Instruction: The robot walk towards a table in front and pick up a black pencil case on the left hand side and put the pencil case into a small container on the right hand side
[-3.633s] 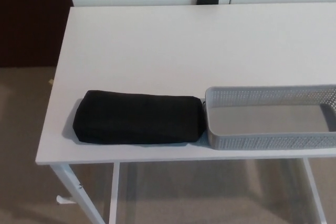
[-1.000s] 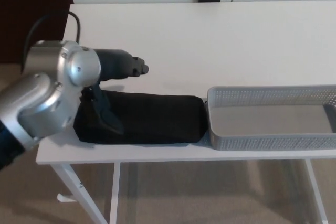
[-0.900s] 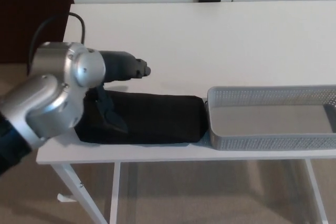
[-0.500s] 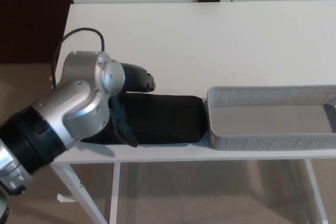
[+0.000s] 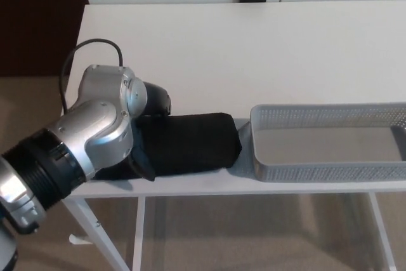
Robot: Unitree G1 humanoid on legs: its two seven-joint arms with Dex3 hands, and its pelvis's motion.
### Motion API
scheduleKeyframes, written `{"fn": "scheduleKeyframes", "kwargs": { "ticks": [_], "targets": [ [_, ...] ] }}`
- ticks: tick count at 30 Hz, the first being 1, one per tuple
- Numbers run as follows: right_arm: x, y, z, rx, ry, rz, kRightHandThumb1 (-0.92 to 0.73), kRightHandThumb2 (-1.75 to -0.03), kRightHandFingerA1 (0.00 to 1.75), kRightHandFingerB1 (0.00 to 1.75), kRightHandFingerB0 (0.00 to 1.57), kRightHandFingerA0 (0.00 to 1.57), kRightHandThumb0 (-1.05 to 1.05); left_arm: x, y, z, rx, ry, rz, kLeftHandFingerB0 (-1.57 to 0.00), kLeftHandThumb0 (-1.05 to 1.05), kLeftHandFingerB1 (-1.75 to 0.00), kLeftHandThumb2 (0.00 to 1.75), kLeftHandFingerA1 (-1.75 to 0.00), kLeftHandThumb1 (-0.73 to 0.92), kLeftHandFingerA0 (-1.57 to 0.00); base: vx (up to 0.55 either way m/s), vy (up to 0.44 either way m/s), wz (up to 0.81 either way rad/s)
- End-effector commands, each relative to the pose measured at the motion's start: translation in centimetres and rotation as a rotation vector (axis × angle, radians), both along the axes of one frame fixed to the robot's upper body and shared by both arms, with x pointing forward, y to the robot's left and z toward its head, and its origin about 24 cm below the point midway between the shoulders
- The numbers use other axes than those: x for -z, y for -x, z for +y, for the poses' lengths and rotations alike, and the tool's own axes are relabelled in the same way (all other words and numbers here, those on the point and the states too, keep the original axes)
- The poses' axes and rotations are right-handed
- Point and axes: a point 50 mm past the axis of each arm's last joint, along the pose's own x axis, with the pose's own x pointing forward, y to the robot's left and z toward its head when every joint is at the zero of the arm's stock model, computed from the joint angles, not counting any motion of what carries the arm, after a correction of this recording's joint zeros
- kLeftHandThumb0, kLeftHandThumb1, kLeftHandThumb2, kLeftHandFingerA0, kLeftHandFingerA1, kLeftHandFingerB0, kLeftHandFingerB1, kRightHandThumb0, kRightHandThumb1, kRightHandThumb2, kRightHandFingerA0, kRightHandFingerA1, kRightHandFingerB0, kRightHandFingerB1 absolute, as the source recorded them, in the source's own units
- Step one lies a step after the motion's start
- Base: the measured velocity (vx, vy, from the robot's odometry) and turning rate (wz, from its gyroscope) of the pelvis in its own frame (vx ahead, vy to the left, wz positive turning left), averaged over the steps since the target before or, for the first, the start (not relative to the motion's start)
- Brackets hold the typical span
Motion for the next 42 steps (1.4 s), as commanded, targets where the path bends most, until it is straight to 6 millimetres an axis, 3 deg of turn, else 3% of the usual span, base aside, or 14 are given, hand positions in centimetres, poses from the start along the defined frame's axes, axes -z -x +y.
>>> {"fn": "scheduleKeyframes", "kwargs": {
  "ticks": [1,6,7,10,13,21,23,24,26,28,34,38,40,42],
  "targets": [
    [-0.2,0.0,-0.4,0.015,0.016,0.012,-0.54,-0.57,0.39,0.36,0.44,0.58,-0.28,0.1,0.2,0.6,-0.004,-0.072,-0.042,0.0,-0.71,0.0,0.55,0.0,0.32,0.0,0.0,0.0,0.0],
    [-0.2,-0.3,-0.5,0.012,0.022,0.017,-0.47,-0.68,0.46,0.44,0.41,0.51,-0.36,0.5,0.5,0.2,0.043,-0.13,-0.093,0.0,-0.73,0.0,0.55,0.0,0.34,0.0,0.0,0.0,0.0],
    [-0.3,-0.3,-0.5,0.012,0.024,0.018,-0.47,-0.68,0.46,0.44,0.42,0.51,-0.37,1.3,0.8,0.1,0.087,-0.158,-0.134,0.0,-0.62,0.0,0.8,0.0,0.4,0.0,0.0,0.0,0.0],
    [-0.4,-0.5,-0.4,0.005,0.028,0.013,-0.47,-0.68,0.46,0.44,0.42,0.51,-0.37,2.9,1.4,-0.1,0.157,-0.189,-0.222,0.0,-0.72,-0.08,0.58,-0.13,0.34,0.0,0.0,0.0,0.0],
    [-0.4,-0.4,-0.4,0.011,0.019,0.009,-0.55,-0.57,0.38,0.36,0.45,0.56,-0.29,5.2,2.5,-0.4,0.224,-0.22,-0.236,0.0,-0.6,-0.08,0.8,-0.09,0.35,0.0,0.0,0.0,0.0],
    [-0.3,-0.2,-0.3,0.013,0.012,0.01,-0.56,-0.57,0.39,0.36,0.43,0.54,-0.28,10.3,5.0,-0.8,0.262,-0.244,-0.158,0.0,-0.67,-0.04,0.7,-0.09,0.26,0.0,0.0,0.0,0.0],
    [-0.4,-0.3,-0.3,0.013,0.017,0.008,-0.48,-0.67,0.46,0.44,0.41,0.5,-0.35,10.5,5.2,-0.9,0.273,-0.23,-0.181,0.0,-0.54,-0.16,0.79,-0.2,0.32,0.0,0.0,0.0,0.0],
    [-0.4,-0.4,-0.3,0.008,0.021,0.003,-0.55,-0.57,0.39,0.36,0.44,0.55,-0.28,10.8,5.6,-0.9,0.289,-0.172,-0.287,-0.33,-0.43,-0.32,0.53,-0.4,0.43,-0.44,0.0,0.0,0.0],
    [-0.5,-0.7,-0.2,0.005,0.021,-0.001,-0.55,-0.57,0.39,0.36,0.45,0.55,-0.29,10.7,5.5,-0.9,0.259,-0.096,-0.351,-0.45,-0.32,-0.38,0.54,-0.59,0.46,-0.65,0.0,0.0,0.0],
    [-0.6,-0.8,-0.2,0.005,0.022,-0.007,-0.55,-0.57,0.39,0.37,0.45,0.57,-0.29,10.5,5.5,-1.0,0.269,-0.02,-0.445,-0.77,-0.36,-0.56,0.57,-1.39,0.51,-0.74,0.0,0.0,0.0],
    [-0.7,-1.0,-0.3,0.012,0.022,-0.006,-0.55,-0.57,0.39,0.36,0.44,0.58,-0.28,8.3,5.2,-1.4,0.329,0.155,-0.622,-0.79,-0.26,-0.72,0.54,-1.58,0.53,-0.66,0.0,0.0,0.0],
    [-0.6,-1.2,-0.3,0.019,0.011,-0.005,-0.56,-0.57,0.39,0.37,0.45,0.6,-0.29,6.2,4.5,-1.4,0.317,0.276,-0.655,-0.53,-0.12,-1.29,0.5,-1.68,0.61,-0.66,0.0,0.0,0.0],
    [-0.5,-1.0,-0.3,0.023,0.005,-0.001,-0.47,-0.71,0.49,0.45,0.4,0.53,-0.38,5.0,4.1,-1.3,0.3,0.327,-0.664,-0.46,-0.16,-1.27,0.51,-1.72,0.67,-0.54,0.0,0.0,0.0],
    [-0.3,-1.0,-0.4,0.017,0.004,0.001,-0.47,-0.72,0.5,0.46,0.4,0.54,-0.39,3.7,3.6,-1.1,0.275,0.374,-0.663,-0.46,-0.11,-1.39,0.45,-1.75,0.71,-0.66,0.0,0.0,0.0]
  ]
}}
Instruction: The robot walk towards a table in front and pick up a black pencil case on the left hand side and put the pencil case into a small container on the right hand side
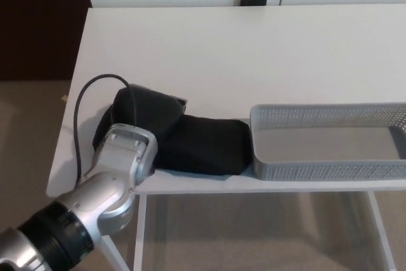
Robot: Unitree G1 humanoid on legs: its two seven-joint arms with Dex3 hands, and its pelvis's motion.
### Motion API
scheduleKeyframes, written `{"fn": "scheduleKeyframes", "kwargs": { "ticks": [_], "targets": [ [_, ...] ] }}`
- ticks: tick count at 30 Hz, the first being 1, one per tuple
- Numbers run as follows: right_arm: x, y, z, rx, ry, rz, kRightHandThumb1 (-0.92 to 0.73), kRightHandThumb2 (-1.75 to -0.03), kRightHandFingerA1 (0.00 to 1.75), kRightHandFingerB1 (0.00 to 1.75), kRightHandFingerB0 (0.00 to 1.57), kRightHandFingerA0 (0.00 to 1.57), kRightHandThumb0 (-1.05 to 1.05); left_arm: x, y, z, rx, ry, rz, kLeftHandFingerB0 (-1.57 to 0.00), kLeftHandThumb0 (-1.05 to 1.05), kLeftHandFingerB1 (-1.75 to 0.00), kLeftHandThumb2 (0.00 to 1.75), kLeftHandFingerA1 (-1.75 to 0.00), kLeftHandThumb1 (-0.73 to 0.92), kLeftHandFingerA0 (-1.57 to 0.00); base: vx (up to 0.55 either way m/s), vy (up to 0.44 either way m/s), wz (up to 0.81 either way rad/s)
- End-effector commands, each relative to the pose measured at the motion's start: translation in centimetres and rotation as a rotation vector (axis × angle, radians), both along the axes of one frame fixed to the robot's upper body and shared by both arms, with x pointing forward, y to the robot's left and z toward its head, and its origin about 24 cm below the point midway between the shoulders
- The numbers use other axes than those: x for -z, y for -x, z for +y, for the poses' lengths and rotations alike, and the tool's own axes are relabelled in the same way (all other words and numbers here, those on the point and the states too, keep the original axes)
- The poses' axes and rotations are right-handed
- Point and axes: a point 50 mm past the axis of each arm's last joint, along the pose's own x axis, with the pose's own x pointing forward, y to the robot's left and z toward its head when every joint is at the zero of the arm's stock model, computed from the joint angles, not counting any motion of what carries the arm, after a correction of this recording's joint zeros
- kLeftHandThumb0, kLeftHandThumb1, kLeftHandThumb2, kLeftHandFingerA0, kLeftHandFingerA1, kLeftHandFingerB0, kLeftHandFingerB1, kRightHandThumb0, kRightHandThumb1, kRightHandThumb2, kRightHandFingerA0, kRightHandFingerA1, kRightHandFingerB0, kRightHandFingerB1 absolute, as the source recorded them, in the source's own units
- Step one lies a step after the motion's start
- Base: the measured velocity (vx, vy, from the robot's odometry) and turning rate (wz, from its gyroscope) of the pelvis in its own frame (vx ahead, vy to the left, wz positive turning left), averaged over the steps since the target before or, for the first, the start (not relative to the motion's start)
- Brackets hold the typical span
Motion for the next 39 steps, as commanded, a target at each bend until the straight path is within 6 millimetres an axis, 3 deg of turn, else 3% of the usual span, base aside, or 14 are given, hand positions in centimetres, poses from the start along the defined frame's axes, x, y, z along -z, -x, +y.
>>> {"fn": "scheduleKeyframes", "kwargs": {
  "ticks": [1,3,4,7,8,9,12,13,16,24,33,35,36,39],
  "targets": [
    [0.1,0.1,-0.5,0.019,-0.002,0.013,-0.57,-0.57,0.4,0.37,0.47,0.61,-0.3,-0.9,1.0,0.1,0.159,0.304,-0.026,-0.47,-0.11,-1.41,0.46,-1.75,0.7,-0.64,0.0,0.0,0.0],
    [0.1,0.1,-0.5,0.015,-0.01,0.01,-0.57,-0.58,0.4,0.37,0.46,0.62,-0.3,-1.9,0.5,0.3,0.144,0.338,-0.027,-0.47,-0.09,-1.39,0.47,-1.75,0.71,-0.62,0.0,0.0,0.0],
    [0.0,0.1,-0.4,0.011,-0.014,0.005,-0.57,-0.58,0.4,0.37,0.47,0.62,-0.3,-2.7,0.1,0.5,0.105,0.385,-0.004,-0.51,-0.16,-1.2,0.47,-1.75,0.69,-0.67,0.0,0.0,0.0],
    [0.0,0.2,-0.3,0.004,-0.016,0.006,-0.48,-0.74,0.51,0.47,0.39,0.53,-0.39,-4.2,-0.6,0.9,0.096,0.42,0.002,-0.53,-0.09,-1.3,0.48,-1.75,0.69,-0.62,0.0,0.0,0.0],
    [0.1,0.2,-0.4,0.007,-0.02,0.007,-0.58,-0.57,0.41,0.38,0.46,0.6,-0.3,-5.4,-1.2,1.3,0.093,0.424,-0.021,-0.42,-0.11,-1.58,0.57,-1.75,0.63,-0.63,0.0,0.0,0.0],
    [0.1,0.1,-0.5,0.01,-0.019,0.006,-0.58,-0.57,0.41,0.38,0.47,0.61,-0.3,-6.5,-1.7,1.6,0.083,0.415,-0.044,-0.39,-0.1,-1.63,0.56,-1.75,0.64,-0.63,0.0,0.0,0.0],
    [0.2,0.0,-0.5,0.011,-0.01,0.012,-0.48,-0.73,0.5,0.47,0.43,0.54,-0.4,-8.3,-2.2,2.1,0.069,0.395,-0.084,-0.41,-0.07,-1.62,0.56,-1.75,0.62,-0.64,0.0,0.0,0.0],
    [0.1,-0.1,-0.5,0.009,-0.004,0.014,-0.58,-0.57,0.4,0.37,0.47,0.6,-0.31,-9.6,-2.6,2.5,0.059,0.368,-0.107,-0.44,-0.08,-1.57,0.56,-1.75,0.61,-0.65,0.0,0.0,0.0],
    [0.0,-0.4,-0.4,0.002,0.001,0.011,-0.58,-0.57,0.39,0.37,0.47,0.59,-0.32,-12.0,-3.0,3.6,0.056,0.3,-0.14,-0.45,-0.08,-1.54,0.52,-1.75,0.63,-0.62,0.0,0.0,0.0],
    [-0.2,-0.9,-0.7,-0.007,0.002,0.014,-0.58,-0.57,0.39,0.37,0.47,0.58,-0.33,-13.8,-3.5,5.1,0.022,0.251,-0.118,-0.47,-0.07,-1.52,0.5,-1.75,0.65,-0.65,0.0,0.0,0.0],
    [0.1,-0.7,-0.6,-0.009,-0.007,0.015,-0.59,-0.57,0.4,0.38,0.48,0.59,-0.33,-15.9,-3.9,-0.8,0.119,0.537,0.096,-0.51,-0.15,-1.64,0.52,-1.75,0.65,-0.65,0.0,0.0,0.0],
    [0.1,-0.9,-0.5,-0.01,-0.01,0.009,-0.59,-0.58,0.4,0.38,0.47,0.58,-0.33,-16.4,-3.9,-2.7,0.155,0.551,0.154,-0.64,-0.24,-1.39,0.6,-1.59,0.63,-0.73,0.0,0.0,0.0],
    [0.1,-1.1,-0.5,-0.01,-0.011,0.008,-0.59,-0.58,0.39,0.37,0.46,0.57,-0.35,-16.7,-3.8,-3.6,0.177,0.57,0.178,-0.51,-0.22,-1.6,0.54,-1.71,0.68,-0.65,0.0,0.0,0.0],
    [0.1,-1.3,-0.5,-0.018,0.006,0.017,-0.59,-0.58,0.38,0.37,0.47,0.57,-0.36,-17.4,-3.0,-6.7,0.252,0.593,0.236,-0.58,-0.33,-1.67,0.57,-1.75,0.63,-0.75,0.0,0.0,0.0]
  ]
}}
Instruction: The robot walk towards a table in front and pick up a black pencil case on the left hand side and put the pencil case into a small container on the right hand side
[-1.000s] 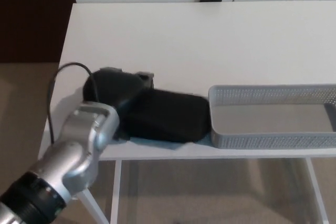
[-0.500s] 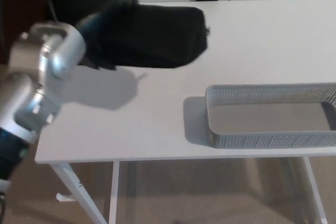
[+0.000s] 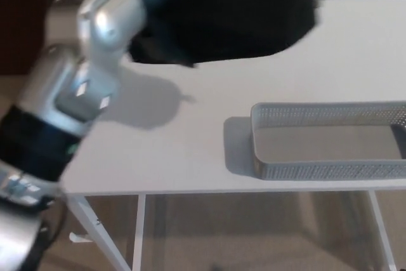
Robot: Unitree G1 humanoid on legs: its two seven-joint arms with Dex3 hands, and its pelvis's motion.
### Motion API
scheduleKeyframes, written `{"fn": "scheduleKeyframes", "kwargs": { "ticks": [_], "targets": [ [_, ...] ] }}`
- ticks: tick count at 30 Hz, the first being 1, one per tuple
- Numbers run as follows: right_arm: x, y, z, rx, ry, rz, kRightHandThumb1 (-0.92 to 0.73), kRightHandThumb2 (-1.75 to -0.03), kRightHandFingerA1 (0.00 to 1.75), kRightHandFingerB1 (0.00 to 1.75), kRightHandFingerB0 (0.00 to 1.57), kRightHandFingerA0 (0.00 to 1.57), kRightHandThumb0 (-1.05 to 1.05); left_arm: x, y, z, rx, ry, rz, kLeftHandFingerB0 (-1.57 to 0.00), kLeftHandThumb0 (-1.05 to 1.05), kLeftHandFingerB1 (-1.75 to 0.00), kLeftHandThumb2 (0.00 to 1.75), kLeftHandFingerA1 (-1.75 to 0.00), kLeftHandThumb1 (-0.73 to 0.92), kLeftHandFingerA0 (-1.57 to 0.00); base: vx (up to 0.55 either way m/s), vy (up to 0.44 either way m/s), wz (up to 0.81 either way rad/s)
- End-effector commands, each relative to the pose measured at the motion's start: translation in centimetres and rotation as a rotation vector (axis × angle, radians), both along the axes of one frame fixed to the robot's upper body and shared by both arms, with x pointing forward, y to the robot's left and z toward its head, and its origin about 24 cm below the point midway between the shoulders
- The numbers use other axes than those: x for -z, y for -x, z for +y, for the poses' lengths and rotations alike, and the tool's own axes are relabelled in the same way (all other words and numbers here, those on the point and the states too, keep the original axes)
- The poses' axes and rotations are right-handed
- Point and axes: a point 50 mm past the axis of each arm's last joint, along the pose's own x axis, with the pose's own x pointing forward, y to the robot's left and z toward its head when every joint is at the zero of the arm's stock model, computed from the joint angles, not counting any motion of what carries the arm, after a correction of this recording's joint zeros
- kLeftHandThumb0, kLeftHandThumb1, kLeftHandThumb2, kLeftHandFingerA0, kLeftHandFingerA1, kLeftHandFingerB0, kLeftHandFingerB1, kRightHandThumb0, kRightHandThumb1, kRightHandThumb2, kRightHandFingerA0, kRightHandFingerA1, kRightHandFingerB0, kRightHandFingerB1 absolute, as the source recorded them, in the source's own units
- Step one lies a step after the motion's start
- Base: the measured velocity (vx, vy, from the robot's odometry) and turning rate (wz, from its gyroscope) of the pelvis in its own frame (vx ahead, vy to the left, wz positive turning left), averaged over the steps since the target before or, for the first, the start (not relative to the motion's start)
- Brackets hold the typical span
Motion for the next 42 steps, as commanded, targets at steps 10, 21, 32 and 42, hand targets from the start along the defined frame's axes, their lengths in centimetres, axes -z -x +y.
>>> {"fn": "scheduleKeyframes", "kwargs": {
  "ticks": [10,21,32,42],
  "targets": [
    [-0.3,-0.6,-0.2,-0.025,0.022,0.0,-0.58,-0.57,0.39,0.38,0.5,0.57,-0.37,-0.6,2.3,-10.5,0.232,0.195,0.442,-0.57,-0.3,-1.74,0.56,-1.75,0.63,-0.82,0.0,0.0,0.0],
    [0.0,-0.7,0.5,-0.042,0.014,0.005,-0.59,-0.57,0.39,0.38,0.49,0.59,-0.35,3.3,2.5,-14.0,0.186,0.232,0.579,-0.63,-0.29,-1.69,0.56,-1.75,0.61,-0.84,0.0,0.0,0.0],
    [0.1,-1.0,1.0,-0.081,0.046,0.009,-0.59,-0.58,0.39,0.38,0.49,0.57,-0.38,7.1,1.4,-13.7,0.103,0.206,0.579,-0.62,-0.33,-1.71,0.57,-1.75,0.63,-0.82,0.0,0.0,0.0],
    [-0.1,-1.4,1.1,-0.097,0.047,-0.005,-0.58,-0.57,0.4,0.38,0.49,0.58,-0.37,8.8,1.4,-12.9,0.053,0.161,0.498,-0.58,-0.29,-1.69,0.56,-1.75,0.61,-0.82,0.0,0.0,0.0]
  ]
}}
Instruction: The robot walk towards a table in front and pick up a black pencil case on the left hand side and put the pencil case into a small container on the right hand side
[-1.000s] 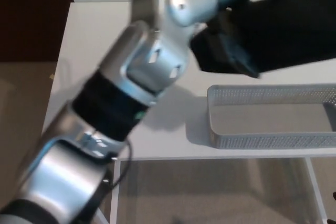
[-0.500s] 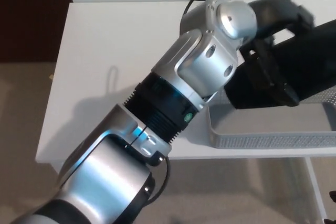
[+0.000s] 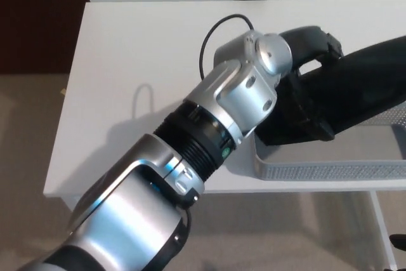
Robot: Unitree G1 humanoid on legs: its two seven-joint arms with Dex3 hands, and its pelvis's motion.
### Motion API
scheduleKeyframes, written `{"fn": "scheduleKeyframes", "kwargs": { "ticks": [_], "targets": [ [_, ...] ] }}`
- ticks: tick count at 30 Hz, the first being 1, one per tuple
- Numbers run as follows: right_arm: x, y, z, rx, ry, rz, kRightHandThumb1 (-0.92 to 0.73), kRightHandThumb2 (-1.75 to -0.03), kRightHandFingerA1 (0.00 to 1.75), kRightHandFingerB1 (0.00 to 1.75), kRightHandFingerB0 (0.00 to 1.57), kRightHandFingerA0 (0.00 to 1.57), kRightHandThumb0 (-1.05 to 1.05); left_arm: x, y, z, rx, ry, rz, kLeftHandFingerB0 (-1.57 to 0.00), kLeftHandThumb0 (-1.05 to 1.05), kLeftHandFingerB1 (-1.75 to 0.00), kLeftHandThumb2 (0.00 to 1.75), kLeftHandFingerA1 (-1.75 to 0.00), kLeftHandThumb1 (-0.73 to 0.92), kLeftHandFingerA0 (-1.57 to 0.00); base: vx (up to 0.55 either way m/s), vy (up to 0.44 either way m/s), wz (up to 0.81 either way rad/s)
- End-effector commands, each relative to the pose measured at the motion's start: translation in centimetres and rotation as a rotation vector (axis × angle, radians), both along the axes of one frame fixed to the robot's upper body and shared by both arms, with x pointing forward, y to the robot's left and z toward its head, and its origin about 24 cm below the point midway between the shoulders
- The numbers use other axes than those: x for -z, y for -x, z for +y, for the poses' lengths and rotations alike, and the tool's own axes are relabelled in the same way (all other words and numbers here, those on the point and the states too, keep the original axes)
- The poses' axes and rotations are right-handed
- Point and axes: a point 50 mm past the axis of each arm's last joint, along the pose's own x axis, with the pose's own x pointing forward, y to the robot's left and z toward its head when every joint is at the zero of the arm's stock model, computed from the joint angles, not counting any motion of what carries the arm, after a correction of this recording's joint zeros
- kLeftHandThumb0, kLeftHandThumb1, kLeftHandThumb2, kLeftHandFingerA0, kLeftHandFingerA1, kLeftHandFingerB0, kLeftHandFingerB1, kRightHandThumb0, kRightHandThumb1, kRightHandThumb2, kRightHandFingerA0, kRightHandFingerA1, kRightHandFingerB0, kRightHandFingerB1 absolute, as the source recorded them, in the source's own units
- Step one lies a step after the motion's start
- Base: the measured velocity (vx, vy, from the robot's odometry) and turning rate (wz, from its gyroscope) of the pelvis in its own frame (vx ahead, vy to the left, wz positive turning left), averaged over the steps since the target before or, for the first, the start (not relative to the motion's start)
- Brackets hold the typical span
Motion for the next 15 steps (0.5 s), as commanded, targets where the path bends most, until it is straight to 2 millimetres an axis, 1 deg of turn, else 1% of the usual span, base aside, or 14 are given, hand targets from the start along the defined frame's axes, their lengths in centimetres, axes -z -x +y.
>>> {"fn": "scheduleKeyframes", "kwargs": {
  "ticks": [1,10,12,13,14,15],
  "targets": [
    [-0.51,-0.31,-0.42,-0.006,0.023,-0.021,-0.58,-0.58,0.4,0.38,0.49,0.58,-0.38,0.54,0.99,-1.42,0.032,0.03,-0.045,-0.58,-0.29,-1.69,0.56,-1.75,0.62,-0.82,0.0,0.0,0.0],
    [-0.83,-0.69,-0.43,-0.015,0.024,-0.036,-0.59,-0.58,0.39,0.38,0.49,0.57,-0.37,0.1,1.15,-1.75,0.041,0.049,-0.041,-0.62,-0.28,-1.65,0.56,-1.75,0.62,-0.8,0.0,0.0,0.0],
    [-0.98,-0.85,-0.52,-0.02,0.033,-0.037,-0.59,-0.58,0.39,0.38,0.5,0.56,-0.37,0.0,1.11,-1.78,0.04,0.056,-0.042,-0.6,-0.28,-1.67,0.57,-1.75,0.62,-0.8,0.0,0.0,0.0],
    [-0.98,-0.86,-0.5,-0.014,0.029,-0.038,-0.59,-0.58,0.39,0.38,0.51,0.57,-0.38,0.21,1.12,-1.75,0.038,0.062,-0.05,-0.61,-0.3,-1.69,0.57,-1.75,0.61,-0.79,0.0,0.0,0.0],
    [-1.09,-1.11,-0.42,-0.017,0.031,-0.043,-0.59,-0.58,0.4,0.38,0.51,0.57,-0.38,0.13,1.05,-1.65,0.031,0.069,-0.067,-0.64,-0.31,-1.66,0.56,-1.75,0.58,-0.78,0.0,0.0,0.0],
    [-1.15,-1.22,-0.39,-0.021,0.035,-0.046,-0.59,-0.58,0.4,0.39,0.51,0.58,-0.38,0.14,1.03,-1.6,0.02,0.071,-0.078,-0.64,-0.48,-1.27,0.6,-1.45,0.55,-0.74,0.0,0.0,0.0]
  ]
}}
